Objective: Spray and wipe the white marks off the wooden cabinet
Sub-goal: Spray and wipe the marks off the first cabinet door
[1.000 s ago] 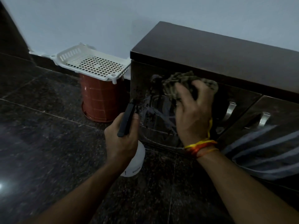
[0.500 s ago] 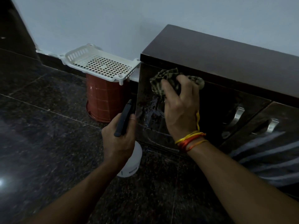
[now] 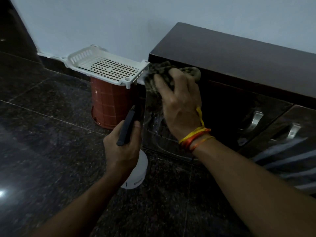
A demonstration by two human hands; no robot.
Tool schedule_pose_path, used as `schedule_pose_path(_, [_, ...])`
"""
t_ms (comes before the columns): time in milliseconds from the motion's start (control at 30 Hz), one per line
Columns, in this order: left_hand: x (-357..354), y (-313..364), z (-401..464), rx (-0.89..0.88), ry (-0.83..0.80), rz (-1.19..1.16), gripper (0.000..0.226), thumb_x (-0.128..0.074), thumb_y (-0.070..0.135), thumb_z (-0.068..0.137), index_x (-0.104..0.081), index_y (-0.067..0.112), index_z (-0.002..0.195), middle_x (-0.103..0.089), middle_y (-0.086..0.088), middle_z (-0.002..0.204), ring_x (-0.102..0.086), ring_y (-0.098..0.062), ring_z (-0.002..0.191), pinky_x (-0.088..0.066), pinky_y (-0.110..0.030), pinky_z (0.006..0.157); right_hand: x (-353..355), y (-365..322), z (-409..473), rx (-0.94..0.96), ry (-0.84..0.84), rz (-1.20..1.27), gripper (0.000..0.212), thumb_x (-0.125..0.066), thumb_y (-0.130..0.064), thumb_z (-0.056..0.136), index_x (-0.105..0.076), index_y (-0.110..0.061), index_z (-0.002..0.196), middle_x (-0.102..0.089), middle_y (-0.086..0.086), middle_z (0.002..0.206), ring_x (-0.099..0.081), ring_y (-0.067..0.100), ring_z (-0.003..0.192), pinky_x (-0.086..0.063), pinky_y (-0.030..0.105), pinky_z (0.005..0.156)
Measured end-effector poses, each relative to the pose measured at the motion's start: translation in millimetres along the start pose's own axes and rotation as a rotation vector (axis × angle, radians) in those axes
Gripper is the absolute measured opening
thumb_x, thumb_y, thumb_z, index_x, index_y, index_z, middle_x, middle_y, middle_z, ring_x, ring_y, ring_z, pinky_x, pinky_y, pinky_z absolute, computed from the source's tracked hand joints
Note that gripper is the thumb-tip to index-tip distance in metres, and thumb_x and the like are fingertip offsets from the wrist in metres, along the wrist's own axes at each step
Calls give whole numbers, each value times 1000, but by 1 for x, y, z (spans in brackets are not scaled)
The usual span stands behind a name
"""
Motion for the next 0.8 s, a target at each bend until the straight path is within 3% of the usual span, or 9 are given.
schedule_pose_path(167, [1,1,1,0,-17,3,20,-57,35,91,-59,41,72,-51,-13,64,-49,-35,48,-42,-46,43,34,60,-36,-148,133,0,38,-55,-2,86,-61,-13,122,-34,11,122,-41,31,113,-39,41,97])
schedule_pose_path(267, [-1,0,-1,-6,-29,10,18,-57,35,91,-60,40,74,-52,-12,64,-50,-36,48,-42,-48,44,38,61,-34,-201,155,-42,49,-58,2,84,-54,-11,131,-31,10,124,-38,29,116,-30,35,104])
schedule_pose_path(333, [-2,0,-2,-7,-34,-1,19,-57,36,91,-61,47,76,-53,-12,64,-50,-36,49,-42,-49,44,35,50,-24,-179,191,-78,47,-56,2,86,-54,-10,132,-32,9,123,-38,29,111,-28,32,101])
schedule_pose_path(433, [-1,1,-1,-16,-19,3,24,-57,35,90,-61,55,78,-54,-14,64,-50,-36,49,-40,-47,44,20,23,1,-130,129,-62,42,-54,-1,90,-55,-12,131,-30,8,124,-40,29,107,-37,38,92])
schedule_pose_path(500, [1,2,-1,-14,-15,14,24,-58,33,91,-61,48,74,-51,-15,57,-50,-33,48,-40,-44,45,9,-1,21,-88,54,-35,39,-51,-9,91,-54,-12,129,-32,9,126,-44,32,105,-43,42,85])
schedule_pose_path(633, [3,-1,-2,4,-20,35,30,-59,17,96,-56,34,72,-54,-15,54,-51,-29,50,-38,-31,45,2,-21,41,-49,-61,-35,43,-39,-16,87,-58,-12,126,-57,14,124,-44,34,101,-41,42,79])
schedule_pose_path(800, [-3,10,-4,4,-22,22,31,-58,15,95,-53,27,67,-53,-22,55,-51,-32,54,-36,-31,45,17,5,27,-21,-86,-49,46,-34,-11,88,-55,-13,129,-57,15,122,-36,31,102,-43,45,82])
Point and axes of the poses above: each hand's wrist, its own z-axis towards the middle knuckle, its own x-axis out of the back of the hand, y = z × x, the point moved 8 cm from there along z, towards the middle knuckle
